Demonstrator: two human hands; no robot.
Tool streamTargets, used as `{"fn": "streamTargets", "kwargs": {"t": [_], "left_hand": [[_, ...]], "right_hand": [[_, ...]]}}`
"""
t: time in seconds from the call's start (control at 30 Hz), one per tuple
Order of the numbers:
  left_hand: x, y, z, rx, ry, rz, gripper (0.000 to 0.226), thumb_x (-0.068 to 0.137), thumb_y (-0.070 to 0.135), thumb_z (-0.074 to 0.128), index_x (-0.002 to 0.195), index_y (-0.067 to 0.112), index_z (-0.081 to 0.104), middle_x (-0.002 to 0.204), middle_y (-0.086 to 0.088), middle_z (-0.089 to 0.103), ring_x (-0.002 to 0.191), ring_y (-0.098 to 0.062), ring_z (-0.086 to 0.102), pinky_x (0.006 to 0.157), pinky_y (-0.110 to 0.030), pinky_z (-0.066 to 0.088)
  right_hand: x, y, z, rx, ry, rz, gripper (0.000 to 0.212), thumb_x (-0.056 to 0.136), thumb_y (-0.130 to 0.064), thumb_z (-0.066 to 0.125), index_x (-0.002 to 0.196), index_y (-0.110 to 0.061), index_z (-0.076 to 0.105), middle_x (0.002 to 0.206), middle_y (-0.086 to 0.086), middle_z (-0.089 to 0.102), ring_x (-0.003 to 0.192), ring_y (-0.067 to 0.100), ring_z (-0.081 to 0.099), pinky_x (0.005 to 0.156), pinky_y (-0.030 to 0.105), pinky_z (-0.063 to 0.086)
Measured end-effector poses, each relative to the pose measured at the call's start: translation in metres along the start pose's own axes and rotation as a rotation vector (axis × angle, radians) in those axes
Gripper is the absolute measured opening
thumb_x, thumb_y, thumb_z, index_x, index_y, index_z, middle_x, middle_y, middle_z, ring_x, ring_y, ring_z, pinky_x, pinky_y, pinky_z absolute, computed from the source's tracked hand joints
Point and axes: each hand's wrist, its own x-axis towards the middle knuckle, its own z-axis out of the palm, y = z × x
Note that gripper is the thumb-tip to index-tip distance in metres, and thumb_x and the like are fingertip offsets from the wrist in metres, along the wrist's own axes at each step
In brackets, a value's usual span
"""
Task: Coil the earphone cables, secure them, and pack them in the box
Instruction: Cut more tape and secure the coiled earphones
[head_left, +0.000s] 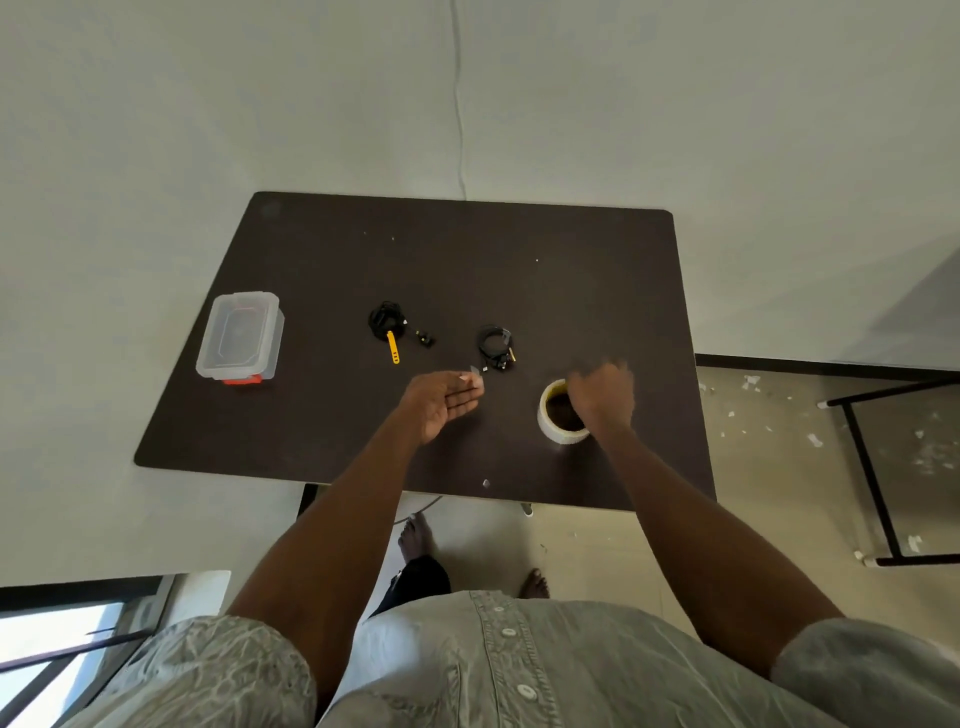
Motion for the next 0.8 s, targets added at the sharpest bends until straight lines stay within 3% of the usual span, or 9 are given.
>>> {"fn": "streamTargets", "kwargs": {"t": [0.07,0.17,0.3,0.4,0.53,0.73,0.8], "left_hand": [[0.005,0.006,-0.01,-0.011,-0.021,0.0,0.013,0.091,0.001,0.056,0.097,0.004,0.066,0.098,-0.012,0.072,0.094,-0.023,0.069,0.087,-0.035,0.055],[0.013,0.015,-0.027,-0.066,-0.041,0.004,0.014,0.092,0.002,0.056,0.102,0.005,0.065,0.101,-0.011,0.072,0.097,-0.022,0.069,0.089,-0.034,0.054],[0.025,0.034,-0.054,-0.195,-0.031,0.009,0.017,0.094,0.002,0.051,0.106,0.004,0.063,0.091,-0.008,0.074,0.093,-0.021,0.068,0.089,-0.033,0.053],[0.033,0.043,-0.073,-0.236,-0.031,-0.005,0.017,0.094,0.004,0.051,0.105,0.004,0.064,0.082,-0.006,0.075,0.089,-0.019,0.068,0.088,-0.032,0.053],[0.044,0.058,-0.097,-0.261,-0.039,-0.014,0.017,0.093,0.004,0.053,0.104,0.005,0.066,0.09,-0.007,0.072,0.09,-0.018,0.068,0.094,-0.032,0.051],[0.058,0.073,-0.118,-0.255,-0.058,-0.035,0.014,0.093,0.005,0.054,0.097,0.01,0.067,0.08,-0.001,0.074,0.088,-0.017,0.066,0.091,-0.03,0.05],[0.062,0.076,-0.122,-0.251,-0.059,-0.045,0.014,0.093,0.005,0.054,0.099,0.01,0.066,0.085,-0.003,0.073,0.09,-0.017,0.066,0.091,-0.031,0.05]], "right_hand": [[-0.009,-0.032,0.011,0.265,0.024,-0.068,0.013,0.086,-0.013,0.06,0.086,-0.006,0.072,0.089,0.008,0.07,0.083,0.021,0.06,0.077,0.033,0.048],[-0.029,-0.087,0.034,0.76,-0.309,0.082,0.006,0.084,-0.011,0.072,0.077,-0.011,0.072,0.073,0.005,0.065,0.067,0.012,0.058,0.067,0.027,0.049],[-0.033,-0.136,0.075,1.022,-0.516,0.254,0.004,0.086,-0.011,0.071,0.087,-0.007,0.071,0.071,0.001,0.064,0.068,0.009,0.059,0.066,0.021,0.052],[-0.028,-0.161,0.09,1.111,-0.532,0.334,0.007,0.088,-0.011,0.069,0.09,-0.004,0.069,0.072,0.002,0.064,0.068,0.009,0.061,0.073,0.024,0.053],[-0.023,-0.191,0.105,1.128,-0.534,0.377,0.006,0.088,-0.005,0.066,0.083,-0.006,0.067,0.074,0.003,0.062,0.07,0.011,0.059,0.074,0.024,0.052],[-0.018,-0.217,0.127,1.149,-0.488,0.434,0.007,0.087,0.0,0.064,0.083,-0.006,0.066,0.075,0.005,0.062,0.068,0.011,0.058,0.069,0.022,0.052],[-0.017,-0.222,0.132,1.167,-0.461,0.445,0.004,0.086,0.001,0.066,0.086,-0.003,0.067,0.075,0.006,0.064,0.067,0.012,0.061,0.066,0.021,0.054]]}}
